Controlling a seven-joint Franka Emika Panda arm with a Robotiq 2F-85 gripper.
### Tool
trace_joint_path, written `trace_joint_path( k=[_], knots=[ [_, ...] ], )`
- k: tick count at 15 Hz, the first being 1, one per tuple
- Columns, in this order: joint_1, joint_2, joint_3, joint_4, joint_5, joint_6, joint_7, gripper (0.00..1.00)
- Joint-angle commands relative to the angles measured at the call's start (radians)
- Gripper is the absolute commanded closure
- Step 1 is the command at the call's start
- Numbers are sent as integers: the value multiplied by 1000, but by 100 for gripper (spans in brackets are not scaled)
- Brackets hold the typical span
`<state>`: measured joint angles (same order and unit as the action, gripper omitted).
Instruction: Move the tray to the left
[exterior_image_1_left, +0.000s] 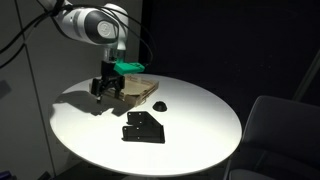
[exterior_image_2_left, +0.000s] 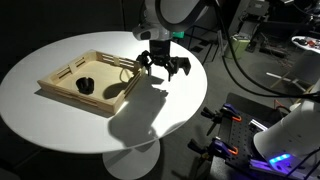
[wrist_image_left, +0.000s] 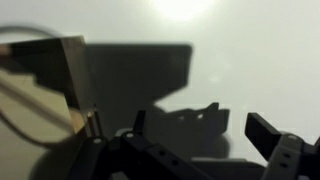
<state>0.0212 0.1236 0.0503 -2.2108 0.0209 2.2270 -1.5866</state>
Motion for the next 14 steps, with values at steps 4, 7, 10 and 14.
trace_joint_path(
  k=[4,7,10,14],
  knots=[
    [19,107,61,91,18,-22,-36,0],
    [19,150,76,129,6,-25,-38,0],
    [16,178,81,168,-3,-31,-44,0],
    [16,208,82,213,-13,-42,-48,0]
  ],
)
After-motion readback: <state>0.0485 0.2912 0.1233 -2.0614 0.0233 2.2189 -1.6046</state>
